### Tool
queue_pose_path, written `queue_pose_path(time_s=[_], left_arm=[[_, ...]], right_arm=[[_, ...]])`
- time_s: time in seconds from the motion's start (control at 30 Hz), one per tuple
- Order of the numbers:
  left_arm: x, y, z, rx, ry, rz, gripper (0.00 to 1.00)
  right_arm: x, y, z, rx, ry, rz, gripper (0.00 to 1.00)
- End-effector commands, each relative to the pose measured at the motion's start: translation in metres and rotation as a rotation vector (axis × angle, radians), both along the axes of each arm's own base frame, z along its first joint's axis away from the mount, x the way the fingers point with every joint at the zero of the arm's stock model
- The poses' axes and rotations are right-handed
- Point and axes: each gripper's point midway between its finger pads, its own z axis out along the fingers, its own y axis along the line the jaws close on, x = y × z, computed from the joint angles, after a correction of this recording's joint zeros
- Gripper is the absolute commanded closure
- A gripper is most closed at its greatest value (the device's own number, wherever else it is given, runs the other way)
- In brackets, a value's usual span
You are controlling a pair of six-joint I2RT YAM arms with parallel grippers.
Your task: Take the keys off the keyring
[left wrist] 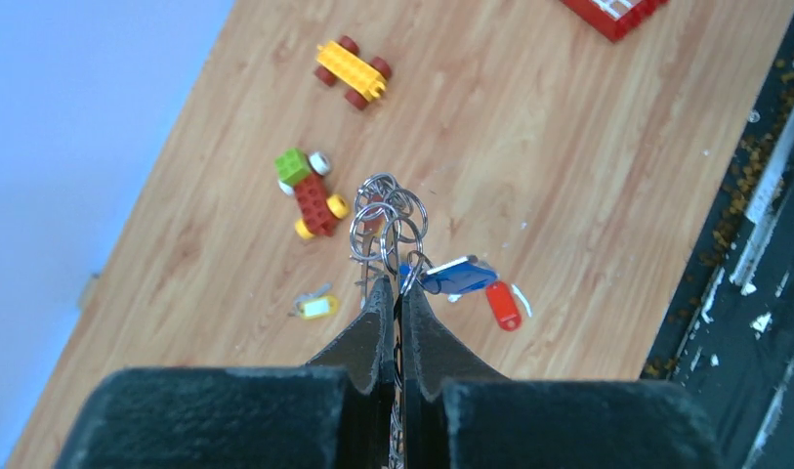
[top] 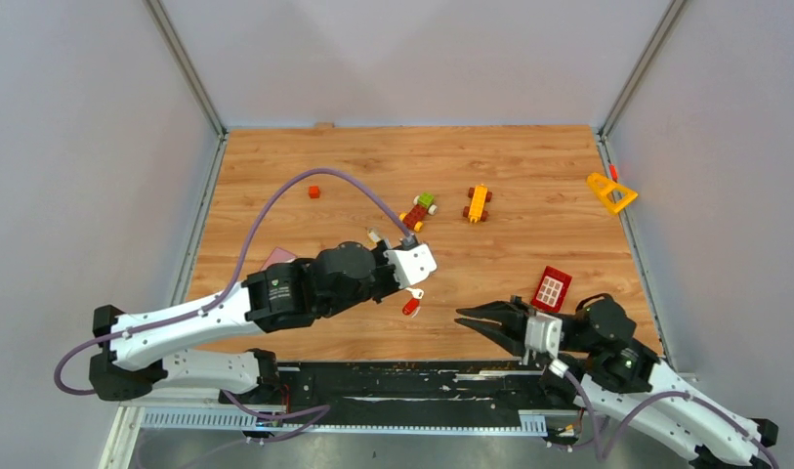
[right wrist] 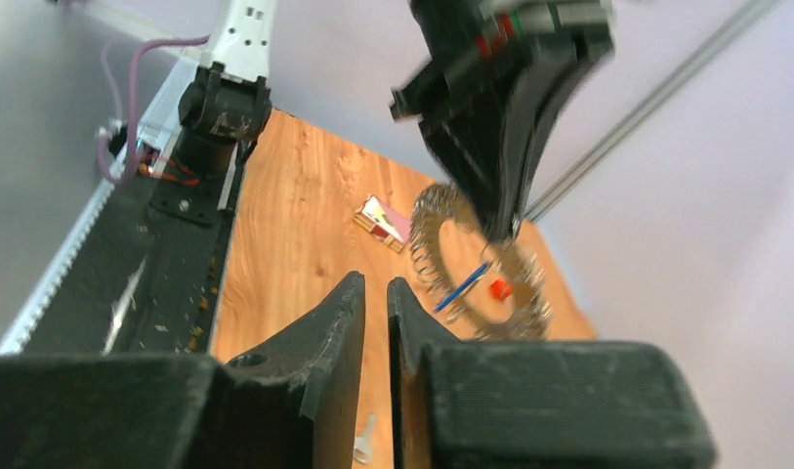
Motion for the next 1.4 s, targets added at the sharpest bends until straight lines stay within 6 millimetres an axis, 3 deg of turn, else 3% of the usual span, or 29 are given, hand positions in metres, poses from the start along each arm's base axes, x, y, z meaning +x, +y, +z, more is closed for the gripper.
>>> queue_pose_path(time_s=[0.0,0.1,0.2,0.37,0.8,1.37], left_arm=[[0.009,0.011,0.058,-0.195,-0.143,0.039,1.00],[0.004,0.016,0.071,-0.283,-0.153,0.019,1.00],[-0.001,0.020,0.080,-0.356,-0.153,0.012,1.00],[-0.004,0.020,0.082,-0.398,-0.135,0.004,1.00],[-0.008,0.014,0.081,-0.432,-0.098,-0.012,1.00],[-0.017,0.021,0.090,-0.513,-0.079,-0.036,1.00]], right_arm=[[0.023,0.010,0.035,0.279,0.272,-0.064,0.81],[0.045,0.018,0.035,0.368,0.361,-0.124,0.73],[0.055,0.030,0.032,0.384,0.379,-0.133,0.55],[0.065,0.041,0.037,0.453,0.338,-0.132,0.44],[0.085,0.068,0.047,0.533,0.411,-0.136,0.47],[0.097,0.083,0.044,0.533,0.447,-0.157,0.62]])
